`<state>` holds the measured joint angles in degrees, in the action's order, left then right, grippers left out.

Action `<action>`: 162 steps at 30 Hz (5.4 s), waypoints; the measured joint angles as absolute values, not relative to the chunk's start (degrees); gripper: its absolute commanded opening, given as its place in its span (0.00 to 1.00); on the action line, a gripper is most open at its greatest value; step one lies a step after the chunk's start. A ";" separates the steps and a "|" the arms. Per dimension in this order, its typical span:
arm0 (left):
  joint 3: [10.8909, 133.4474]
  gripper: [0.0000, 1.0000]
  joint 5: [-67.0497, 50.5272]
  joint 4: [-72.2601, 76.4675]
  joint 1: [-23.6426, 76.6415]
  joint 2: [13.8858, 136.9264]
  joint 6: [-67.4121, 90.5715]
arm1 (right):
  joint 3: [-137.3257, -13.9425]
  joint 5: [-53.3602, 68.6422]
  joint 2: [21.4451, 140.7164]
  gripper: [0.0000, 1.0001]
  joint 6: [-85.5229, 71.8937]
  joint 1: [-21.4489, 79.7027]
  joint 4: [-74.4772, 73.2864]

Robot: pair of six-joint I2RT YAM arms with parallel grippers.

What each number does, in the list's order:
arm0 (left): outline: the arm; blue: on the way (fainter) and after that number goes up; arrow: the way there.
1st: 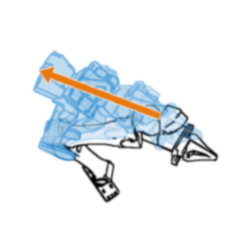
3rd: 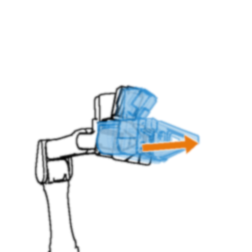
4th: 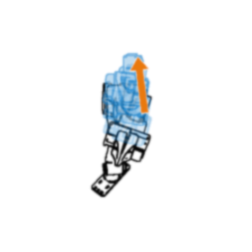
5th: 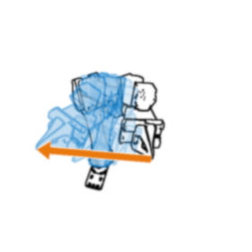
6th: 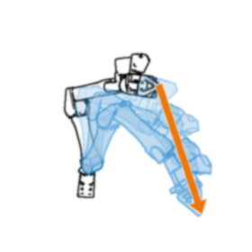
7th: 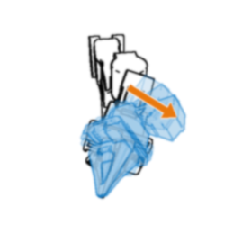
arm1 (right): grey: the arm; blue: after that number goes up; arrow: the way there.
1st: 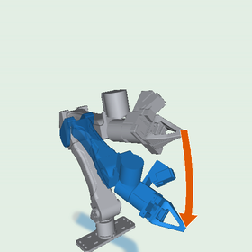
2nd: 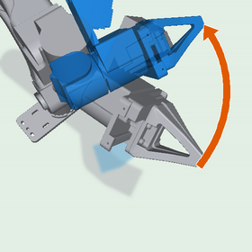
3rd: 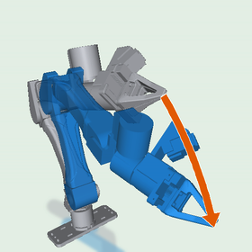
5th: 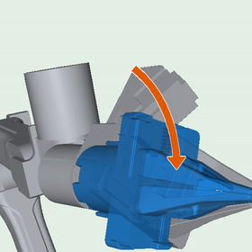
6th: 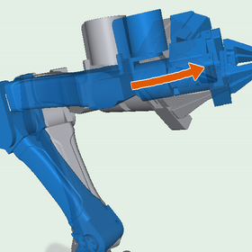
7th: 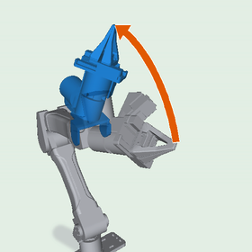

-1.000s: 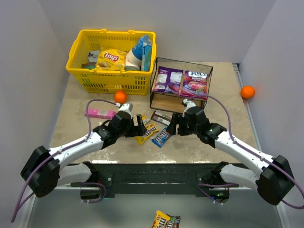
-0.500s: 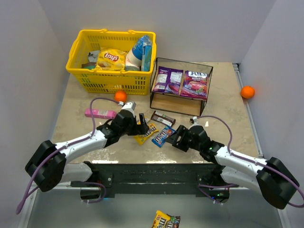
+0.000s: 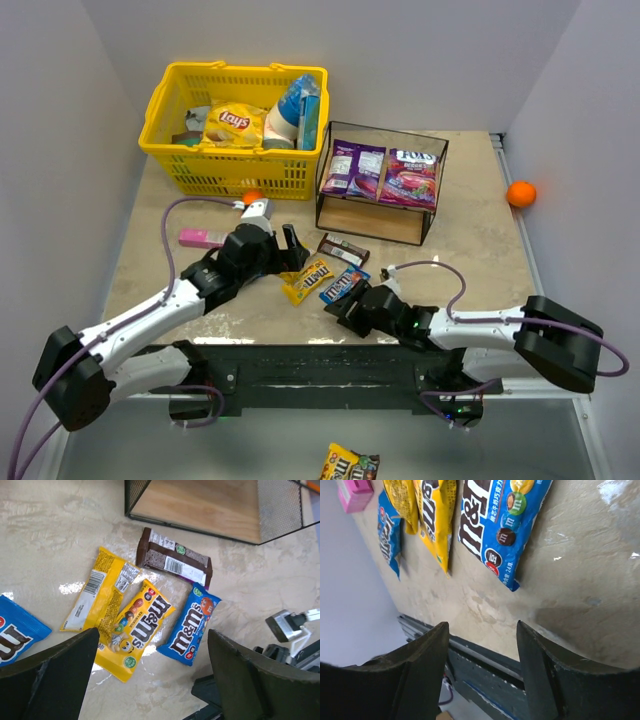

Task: Place and organize the candy bags onto the shelf

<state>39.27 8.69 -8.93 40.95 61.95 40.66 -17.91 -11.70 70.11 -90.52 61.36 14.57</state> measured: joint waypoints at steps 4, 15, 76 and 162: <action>39.57 0.96 9.76 -10.61 40.93 57.65 40.01 | -18.15 -15.86 73.08 0.50 -94.15 62.41 15.42; 39.66 0.96 11.16 -13.43 40.93 55.86 39.38 | -18.79 -23.90 75.20 0.47 -98.65 63.07 14.11; 39.70 0.97 9.67 -13.37 40.88 59.05 39.35 | -39.53 -24.62 72.82 0.00 -49.15 48.18 2.20; 45.10 0.06 7.09 40.62 40.14 110.85 83.85 | -32.08 -18.33 47.44 0.41 -47.11 39.72 -15.20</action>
